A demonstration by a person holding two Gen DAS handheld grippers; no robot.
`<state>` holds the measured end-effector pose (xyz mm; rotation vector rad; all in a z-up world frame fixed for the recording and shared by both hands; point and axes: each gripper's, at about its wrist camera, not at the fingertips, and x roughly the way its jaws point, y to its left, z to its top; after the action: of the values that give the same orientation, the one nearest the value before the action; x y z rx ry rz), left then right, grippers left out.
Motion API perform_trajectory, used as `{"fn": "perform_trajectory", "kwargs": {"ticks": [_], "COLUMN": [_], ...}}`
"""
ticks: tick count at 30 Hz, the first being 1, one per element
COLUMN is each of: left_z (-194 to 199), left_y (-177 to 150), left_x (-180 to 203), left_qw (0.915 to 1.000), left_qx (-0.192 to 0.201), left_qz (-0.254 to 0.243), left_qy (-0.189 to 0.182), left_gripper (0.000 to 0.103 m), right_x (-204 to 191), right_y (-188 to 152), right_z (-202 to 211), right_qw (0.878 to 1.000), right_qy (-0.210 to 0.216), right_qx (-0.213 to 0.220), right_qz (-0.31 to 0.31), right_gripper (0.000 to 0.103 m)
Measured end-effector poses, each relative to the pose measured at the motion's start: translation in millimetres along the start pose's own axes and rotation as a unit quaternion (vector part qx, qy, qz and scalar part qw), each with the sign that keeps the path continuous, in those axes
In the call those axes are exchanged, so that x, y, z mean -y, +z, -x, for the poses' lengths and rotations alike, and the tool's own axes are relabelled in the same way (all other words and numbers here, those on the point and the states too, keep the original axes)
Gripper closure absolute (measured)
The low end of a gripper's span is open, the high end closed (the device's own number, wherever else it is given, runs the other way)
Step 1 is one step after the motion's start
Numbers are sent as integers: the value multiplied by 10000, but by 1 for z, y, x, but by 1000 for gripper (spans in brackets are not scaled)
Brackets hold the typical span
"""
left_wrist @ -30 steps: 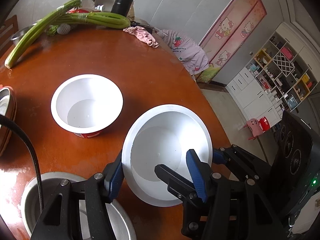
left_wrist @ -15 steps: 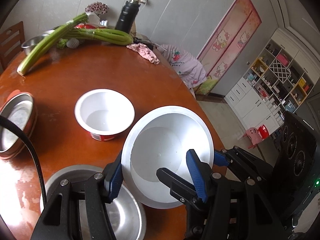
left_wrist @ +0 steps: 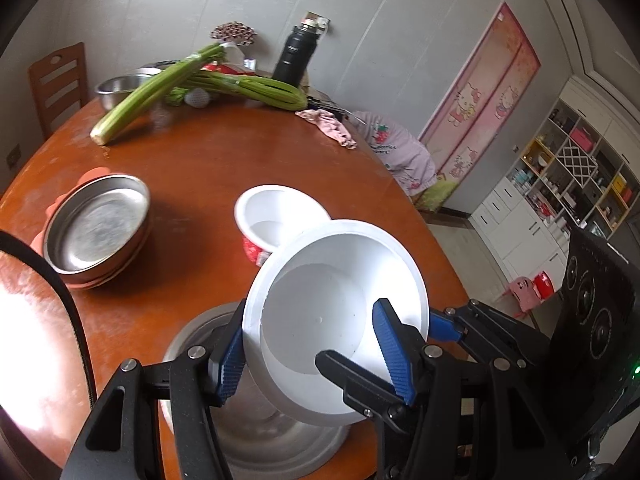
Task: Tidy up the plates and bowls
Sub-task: 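Lift the red paper bowl with the right tool and carry it over the steel bowl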
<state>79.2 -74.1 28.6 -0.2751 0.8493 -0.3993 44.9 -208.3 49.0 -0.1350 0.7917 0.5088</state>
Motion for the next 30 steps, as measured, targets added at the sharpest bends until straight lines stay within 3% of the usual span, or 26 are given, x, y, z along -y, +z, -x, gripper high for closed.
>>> {"fn": "perform_trajectory", "kwargs": {"ticks": [14, 30], "left_z": [12, -12], "left_y": [-22, -34], "left_x": [-27, -27], "left_qw": [9999, 9987], "left_qx": [-48, -459], "left_qz": [131, 101], "left_qy": [-4, 174], "left_gripper": [44, 44], "right_x": [-36, -31], "right_y": [-17, -38], "right_z": [-10, -24], "right_qw": [9996, 9980], "right_qy": [190, 322], "right_qx": [-191, -534], "right_qz": [67, -86], "right_gripper": [39, 39]}}
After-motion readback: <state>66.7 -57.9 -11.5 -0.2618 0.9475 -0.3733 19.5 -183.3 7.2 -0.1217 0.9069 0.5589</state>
